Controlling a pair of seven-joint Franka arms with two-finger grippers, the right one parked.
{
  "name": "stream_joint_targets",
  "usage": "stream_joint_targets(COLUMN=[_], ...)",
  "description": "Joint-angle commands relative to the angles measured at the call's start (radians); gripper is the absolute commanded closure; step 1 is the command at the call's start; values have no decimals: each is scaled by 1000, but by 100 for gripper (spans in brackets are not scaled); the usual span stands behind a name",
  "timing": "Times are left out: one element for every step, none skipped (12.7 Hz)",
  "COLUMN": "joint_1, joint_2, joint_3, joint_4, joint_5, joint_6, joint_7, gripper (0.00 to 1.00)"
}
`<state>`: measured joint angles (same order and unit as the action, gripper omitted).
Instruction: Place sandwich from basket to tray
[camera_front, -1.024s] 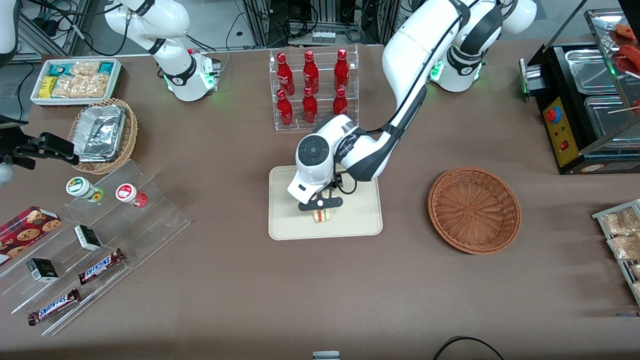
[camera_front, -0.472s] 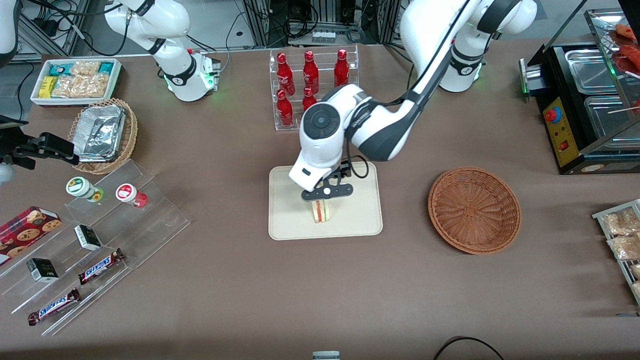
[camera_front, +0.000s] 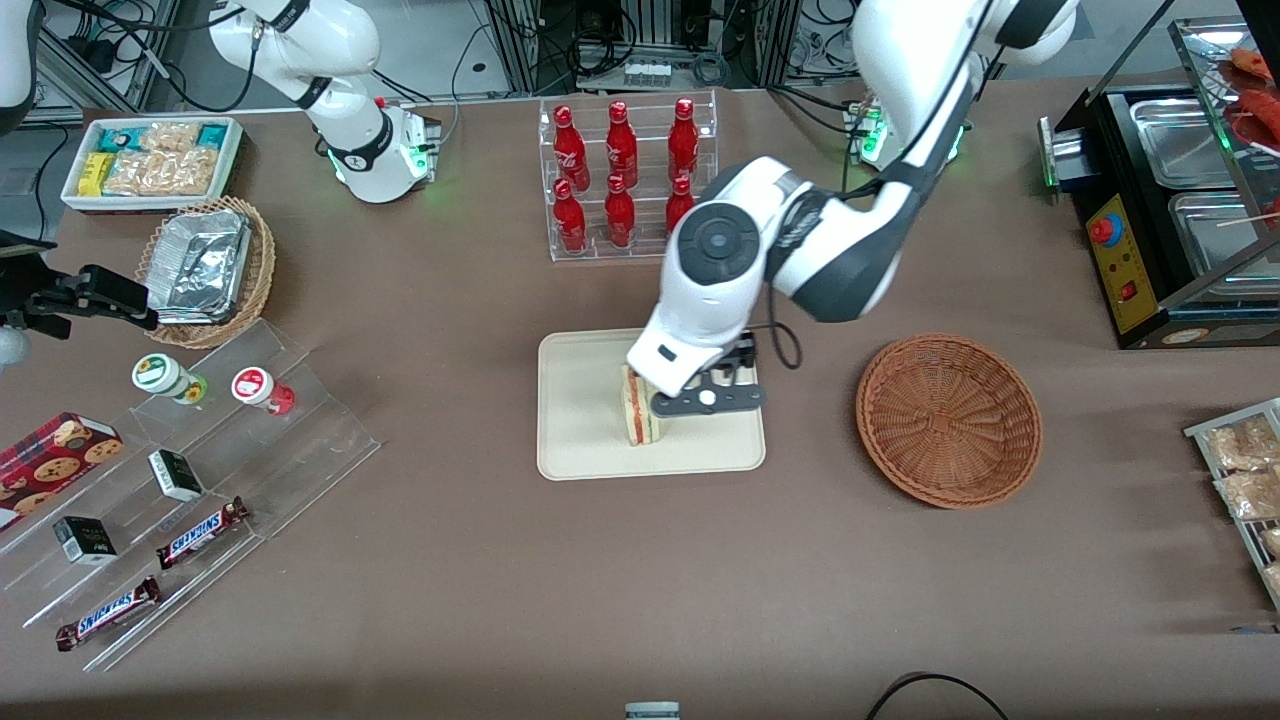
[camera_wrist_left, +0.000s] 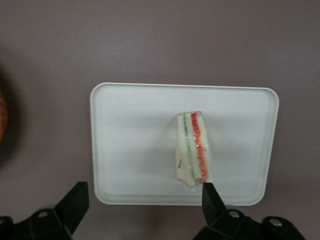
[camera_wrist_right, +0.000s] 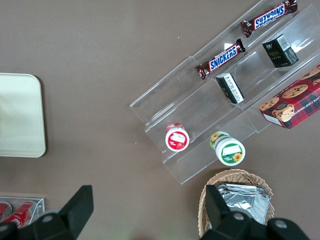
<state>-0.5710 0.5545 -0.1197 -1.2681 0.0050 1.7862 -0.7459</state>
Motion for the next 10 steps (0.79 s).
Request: stream_joint_targets(joint_1=[54,80,112,149,176,200,218,238,276,293], joint_2=[-67,-85,-111,-143,-171,-194,-211,-232,-258,-287], joint_3=[2,2,2,0,0,0,0,0,0,0], joint_4=[-27,-39,-53,-78,-105,-131,-154,-183,-213,-243], joint_5=[-11,-13,-20,-23,-25,-25,-25,-26,-26,-26], joint_6=[-68,-83,-90,-97,-97,-97,-97,-94,-96,-97], joint_7=[42,55,112,176,206,227,259,299,340,377], gripper=[0,0,0,0,0,0,0,0,0,0])
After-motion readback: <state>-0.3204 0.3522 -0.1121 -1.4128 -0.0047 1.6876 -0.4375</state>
